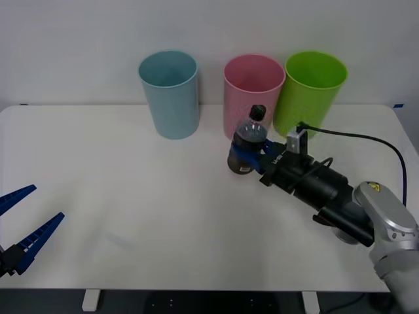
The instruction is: Grasp the object on the table and drop it into the matching bin: aluminum can to the light blue bin, PET bottle to the pink bin.
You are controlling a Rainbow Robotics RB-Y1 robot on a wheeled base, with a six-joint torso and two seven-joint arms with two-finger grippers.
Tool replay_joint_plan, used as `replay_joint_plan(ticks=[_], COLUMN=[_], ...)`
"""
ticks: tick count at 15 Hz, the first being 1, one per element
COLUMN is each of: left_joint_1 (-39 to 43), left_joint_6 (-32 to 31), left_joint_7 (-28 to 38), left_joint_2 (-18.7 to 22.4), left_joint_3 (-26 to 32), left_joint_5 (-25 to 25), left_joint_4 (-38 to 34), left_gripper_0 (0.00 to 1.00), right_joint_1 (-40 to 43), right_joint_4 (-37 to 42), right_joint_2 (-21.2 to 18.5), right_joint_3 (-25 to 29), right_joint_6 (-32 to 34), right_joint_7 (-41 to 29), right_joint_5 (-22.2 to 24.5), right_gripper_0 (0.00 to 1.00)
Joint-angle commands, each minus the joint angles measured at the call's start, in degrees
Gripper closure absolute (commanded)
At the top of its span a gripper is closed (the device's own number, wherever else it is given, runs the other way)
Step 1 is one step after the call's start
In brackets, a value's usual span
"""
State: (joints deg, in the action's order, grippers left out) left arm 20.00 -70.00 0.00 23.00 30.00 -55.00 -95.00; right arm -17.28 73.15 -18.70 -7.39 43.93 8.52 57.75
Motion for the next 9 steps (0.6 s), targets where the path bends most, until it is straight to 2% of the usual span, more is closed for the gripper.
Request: replay_joint_plan(ticks=[1,5,9], left_joint_1=[0.0,0.0,0.0], left_joint_6=[0.0,0.0,0.0], left_joint_7=[0.0,0.0,0.0], left_joint_2=[0.0,0.0,0.0], left_joint_3=[0.0,0.0,0.0], left_joint_5=[0.0,0.0,0.0], left_joint_4=[0.0,0.0,0.0], left_gripper_0=[0.00,0.00,0.00], right_joint_1=[0.0,-0.3,-5.0], right_joint_4=[4.5,11.0,11.5], right_joint_2=[-1.5,-4.1,-6.2], right_joint_3=[1.2,3.2,4.2], right_joint_6=[-0.2,-0.3,-1.1], right_joint_7=[-6.3,-15.0,-18.3], right_joint_5=[0.1,0.0,0.0], right_gripper_0=[1.00,1.00,1.00])
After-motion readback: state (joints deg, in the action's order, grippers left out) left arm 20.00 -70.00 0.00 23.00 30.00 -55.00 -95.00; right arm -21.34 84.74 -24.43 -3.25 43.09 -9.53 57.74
